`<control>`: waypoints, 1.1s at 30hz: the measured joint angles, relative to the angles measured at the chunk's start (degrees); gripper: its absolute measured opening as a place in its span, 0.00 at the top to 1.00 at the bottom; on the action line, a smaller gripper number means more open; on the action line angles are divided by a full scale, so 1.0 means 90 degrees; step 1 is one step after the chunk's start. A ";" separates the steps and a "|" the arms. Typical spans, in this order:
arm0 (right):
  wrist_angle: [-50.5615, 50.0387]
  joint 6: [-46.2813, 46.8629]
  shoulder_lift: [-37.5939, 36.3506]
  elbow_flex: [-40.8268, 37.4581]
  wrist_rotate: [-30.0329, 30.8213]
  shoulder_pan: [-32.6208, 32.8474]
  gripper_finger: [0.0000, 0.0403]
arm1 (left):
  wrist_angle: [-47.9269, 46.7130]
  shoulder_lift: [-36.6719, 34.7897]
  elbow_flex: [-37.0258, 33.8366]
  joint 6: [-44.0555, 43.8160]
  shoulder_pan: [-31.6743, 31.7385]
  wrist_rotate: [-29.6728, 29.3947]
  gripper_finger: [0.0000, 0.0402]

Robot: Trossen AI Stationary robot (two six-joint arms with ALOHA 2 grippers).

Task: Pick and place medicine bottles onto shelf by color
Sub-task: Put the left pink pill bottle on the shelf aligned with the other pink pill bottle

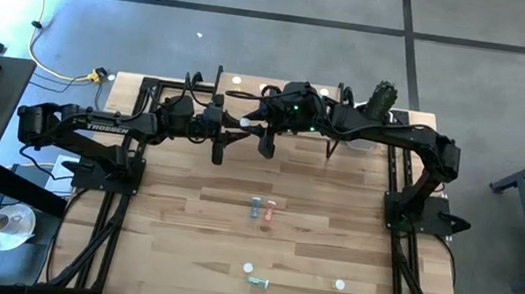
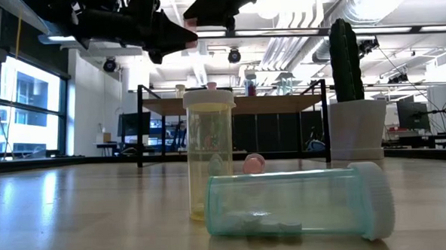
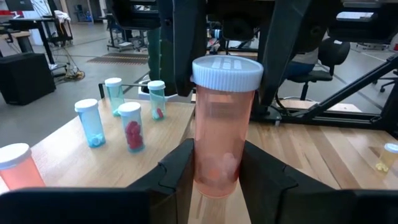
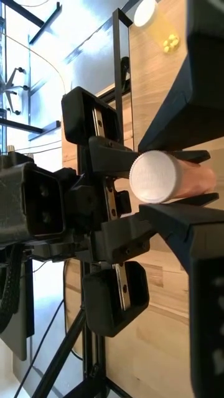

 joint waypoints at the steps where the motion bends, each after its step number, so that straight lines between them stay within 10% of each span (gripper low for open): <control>1: 0.0000 0.0000 0.0000 0.0001 0.0000 0.0000 0.70 | 0.0000 0.0000 0.0000 0.0000 0.0000 0.0000 0.74; 33: -0.0289 -0.0073 -0.1209 0.0000 0.1116 -0.0280 0.71 | -0.0162 -0.1193 0.0005 -0.0170 0.0061 -0.0061 0.50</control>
